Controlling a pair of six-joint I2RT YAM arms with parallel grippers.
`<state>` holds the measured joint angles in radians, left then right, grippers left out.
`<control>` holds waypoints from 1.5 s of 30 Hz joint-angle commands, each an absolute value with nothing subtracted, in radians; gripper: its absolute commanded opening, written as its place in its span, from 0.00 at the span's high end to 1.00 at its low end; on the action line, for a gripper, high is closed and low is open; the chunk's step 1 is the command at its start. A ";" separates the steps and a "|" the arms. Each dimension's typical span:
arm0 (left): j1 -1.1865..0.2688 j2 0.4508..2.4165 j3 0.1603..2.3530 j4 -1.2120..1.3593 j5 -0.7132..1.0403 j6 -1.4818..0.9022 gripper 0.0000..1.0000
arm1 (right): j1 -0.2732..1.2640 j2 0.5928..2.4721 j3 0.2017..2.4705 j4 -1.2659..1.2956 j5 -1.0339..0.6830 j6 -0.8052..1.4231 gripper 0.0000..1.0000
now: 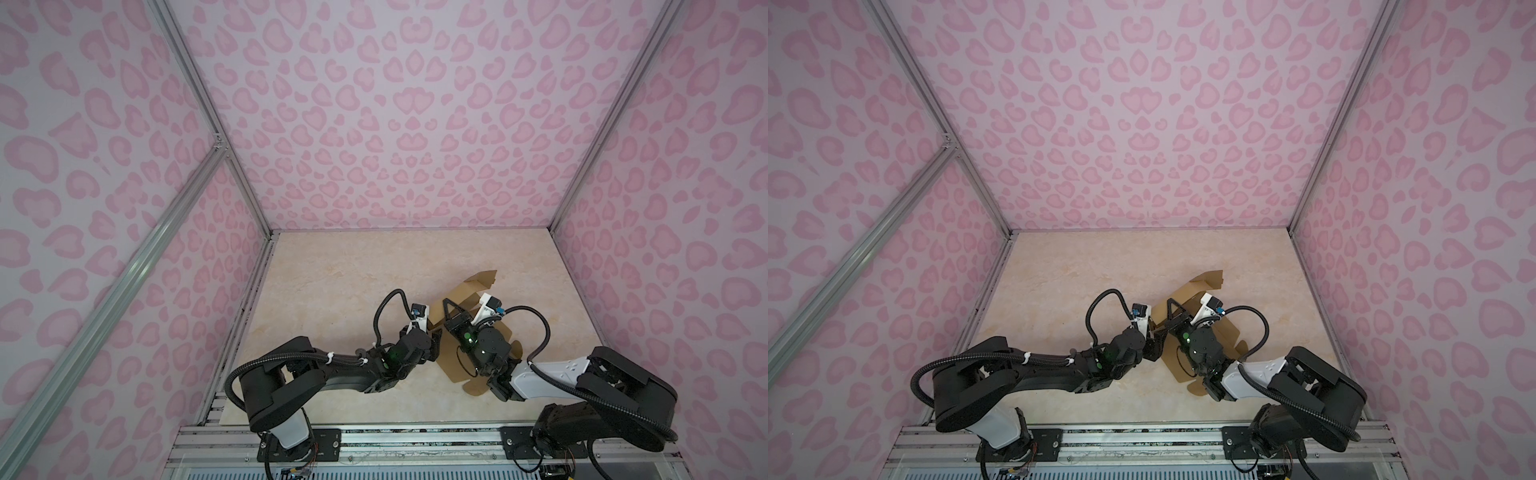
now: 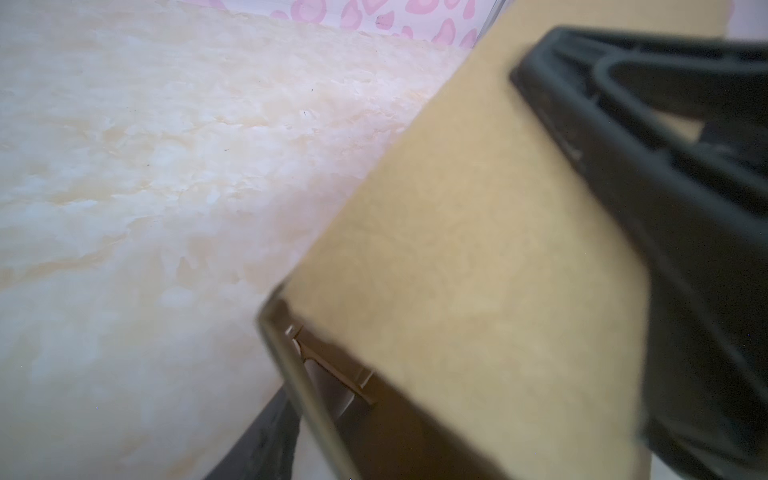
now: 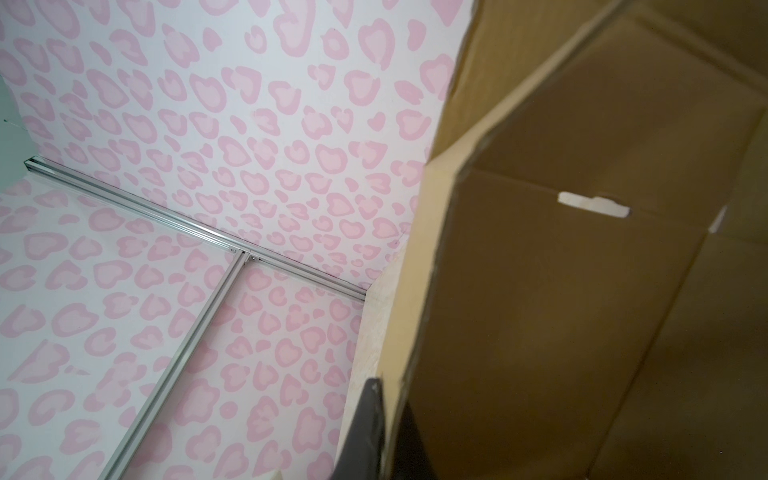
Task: Fold the paper box
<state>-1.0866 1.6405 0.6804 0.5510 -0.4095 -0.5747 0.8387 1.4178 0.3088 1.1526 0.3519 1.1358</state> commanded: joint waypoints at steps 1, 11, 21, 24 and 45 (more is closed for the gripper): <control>-1.094 1.643 0.686 0.600 -0.451 -0.595 0.42 | 0.845 1.412 0.299 1.123 0.400 1.121 0.91; -1.117 1.624 0.678 0.598 -0.501 -0.616 0.43 | 0.875 1.458 0.285 1.183 0.415 1.129 0.90; -1.152 1.646 0.688 0.591 -0.530 -0.618 0.45 | 0.904 1.435 0.287 1.158 0.471 1.118 0.89; -1.163 1.658 0.686 0.593 -0.536 -0.617 0.48 | 0.907 1.424 0.289 1.140 0.480 1.115 0.89; -1.204 1.709 0.692 0.608 -0.620 -0.630 0.57 | 0.923 1.410 0.287 1.115 0.507 1.115 0.89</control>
<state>-1.2018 1.7035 0.6834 0.5564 -0.5953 -0.6186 0.9203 1.4117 0.2867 1.1320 0.4885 1.1297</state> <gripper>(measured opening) 0.435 0.108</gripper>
